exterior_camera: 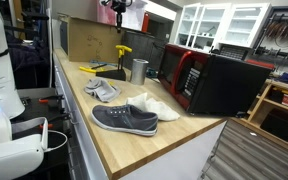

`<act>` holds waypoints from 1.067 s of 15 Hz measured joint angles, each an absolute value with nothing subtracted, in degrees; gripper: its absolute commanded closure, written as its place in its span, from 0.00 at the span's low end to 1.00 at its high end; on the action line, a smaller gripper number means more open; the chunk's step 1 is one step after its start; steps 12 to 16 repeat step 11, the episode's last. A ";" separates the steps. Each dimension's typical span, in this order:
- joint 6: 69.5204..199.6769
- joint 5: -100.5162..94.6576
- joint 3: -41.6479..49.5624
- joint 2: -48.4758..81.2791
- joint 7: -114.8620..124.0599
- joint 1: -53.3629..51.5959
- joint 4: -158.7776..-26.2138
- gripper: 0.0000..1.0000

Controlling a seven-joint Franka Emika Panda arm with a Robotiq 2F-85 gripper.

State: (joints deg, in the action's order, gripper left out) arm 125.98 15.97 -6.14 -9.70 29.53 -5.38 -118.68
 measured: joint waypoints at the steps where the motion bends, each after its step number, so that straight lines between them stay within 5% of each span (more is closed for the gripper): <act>1: 125.98 15.85 -5.78 -9.68 29.55 -4.60 -118.04 0.72; 2: 125.96 15.49 -5.29 -9.62 29.81 -3.75 -117.51 0.66; 3: 124.95 14.51 -4.85 -9.58 30.73 -2.91 -117.02 0.84; 6: 118.21 11.64 -3.87 -9.50 31.99 -1.01 -115.16 0.66; 16: 117.80 11.54 -3.93 -9.39 32.11 -1.03 -114.95 0.66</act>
